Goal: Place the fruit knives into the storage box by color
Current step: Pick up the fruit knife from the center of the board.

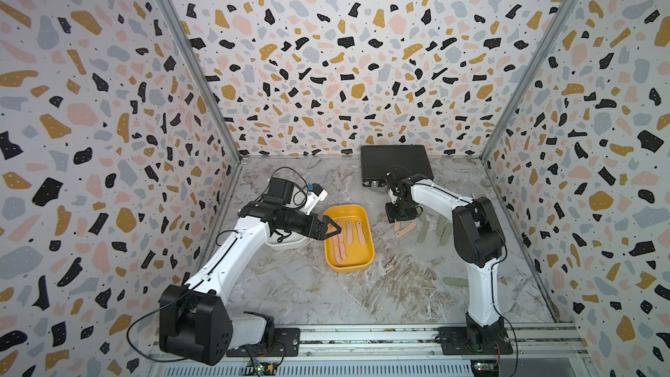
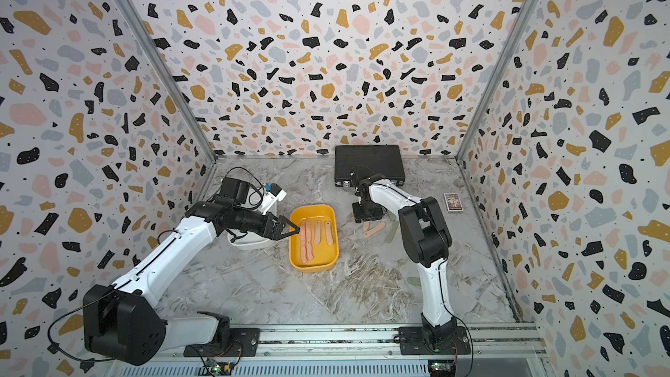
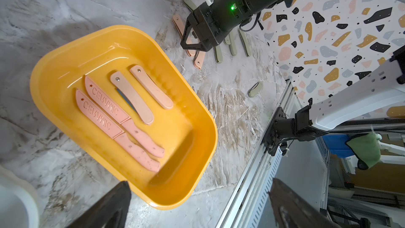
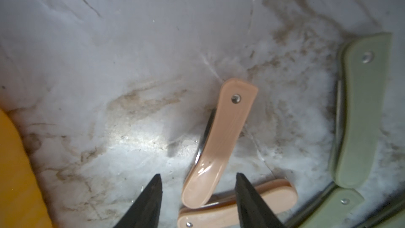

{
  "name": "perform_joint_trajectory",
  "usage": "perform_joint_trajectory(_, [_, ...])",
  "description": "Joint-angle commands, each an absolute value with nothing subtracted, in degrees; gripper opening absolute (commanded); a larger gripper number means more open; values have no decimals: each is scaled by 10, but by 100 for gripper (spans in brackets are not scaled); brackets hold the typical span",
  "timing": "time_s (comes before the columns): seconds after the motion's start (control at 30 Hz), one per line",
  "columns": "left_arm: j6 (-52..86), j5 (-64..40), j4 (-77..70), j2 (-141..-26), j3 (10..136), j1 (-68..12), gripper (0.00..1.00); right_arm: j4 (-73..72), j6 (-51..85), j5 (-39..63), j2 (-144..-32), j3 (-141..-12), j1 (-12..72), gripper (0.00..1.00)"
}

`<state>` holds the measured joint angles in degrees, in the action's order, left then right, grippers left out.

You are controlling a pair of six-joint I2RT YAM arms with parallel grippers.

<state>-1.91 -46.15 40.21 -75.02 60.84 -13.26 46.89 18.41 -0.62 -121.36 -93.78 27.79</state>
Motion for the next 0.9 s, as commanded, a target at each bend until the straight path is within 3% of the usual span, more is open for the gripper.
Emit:
perform_joint_trajectory(0.0, [-29, -463, 391, -747, 602, -134, 99, 500, 178, 3, -1214, -956, 276, 54])
perform_joint_trajectory(0.5, [-29, -461, 391, -749, 602, -134, 99, 506, 176, 18, -1227, -951, 287, 31])
perform_joint_trajectory(0.87, [-29, -461, 390, -752, 601, -134, 99, 519, 175, 15, -1228, -950, 315, 27])
